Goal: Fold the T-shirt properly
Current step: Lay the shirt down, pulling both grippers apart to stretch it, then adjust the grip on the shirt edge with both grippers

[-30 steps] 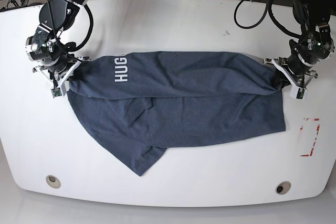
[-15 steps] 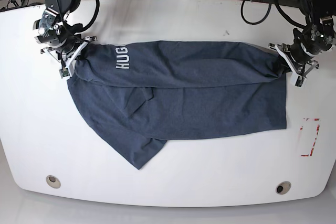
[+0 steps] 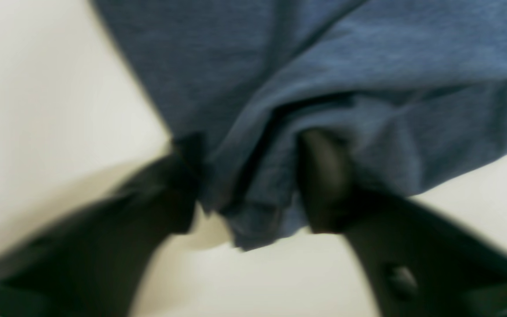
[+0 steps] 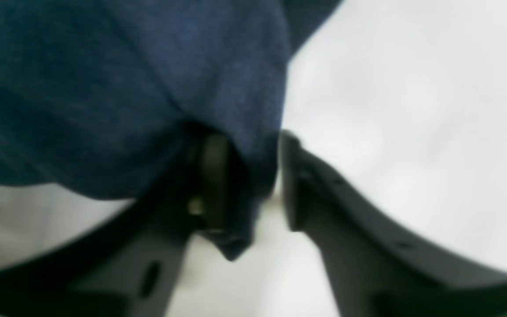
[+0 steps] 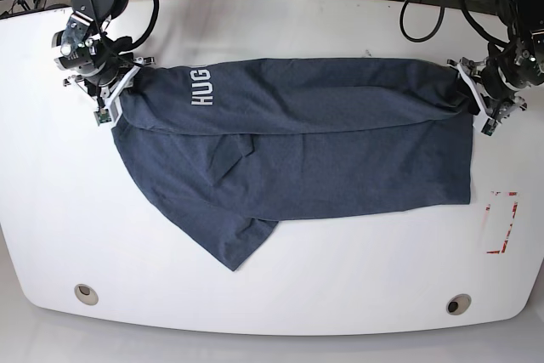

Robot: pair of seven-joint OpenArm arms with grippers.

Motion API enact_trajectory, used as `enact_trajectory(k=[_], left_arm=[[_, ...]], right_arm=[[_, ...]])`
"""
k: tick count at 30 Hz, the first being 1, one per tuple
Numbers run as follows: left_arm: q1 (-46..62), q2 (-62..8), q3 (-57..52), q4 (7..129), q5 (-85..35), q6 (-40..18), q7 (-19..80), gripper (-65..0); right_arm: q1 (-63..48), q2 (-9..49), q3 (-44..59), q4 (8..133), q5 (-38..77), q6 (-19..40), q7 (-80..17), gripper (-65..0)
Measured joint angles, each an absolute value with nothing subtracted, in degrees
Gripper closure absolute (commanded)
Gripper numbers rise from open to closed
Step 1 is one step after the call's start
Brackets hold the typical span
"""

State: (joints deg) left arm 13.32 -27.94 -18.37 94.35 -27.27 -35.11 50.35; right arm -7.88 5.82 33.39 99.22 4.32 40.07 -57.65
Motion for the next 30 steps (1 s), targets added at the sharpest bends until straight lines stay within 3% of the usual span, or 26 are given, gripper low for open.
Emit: enact_trajectory(k=[4,9,17,30], left_arm=[[13.3,-28.3,-18.4,96.2,-27.0,-37.3,50.3,-41.0],[13.6,-28.1,-18.4,99.3,-27.7,-40.0,52.8,-41.3],[13.6,-28.0,-20.2,105.8,-28.3,-40.0,55.7,-41.3],[13.5,-28.0,-27.1,104.3,-27.5,-40.0,55.9,-41.0]], right_arm=[[-7.9,6.1,33.4,100.5,4.3,40.1,-57.7,-41.7],[-9.1,5.5,33.3,105.1,4.9,40.1,-58.7,-47.7],[-8.3,2.4,33.0,110.7,5.1,40.0,-60.2,-48.2],[-4.8,1.6,31.6,110.8,4.5,40.1,-60.6,-48.2]])
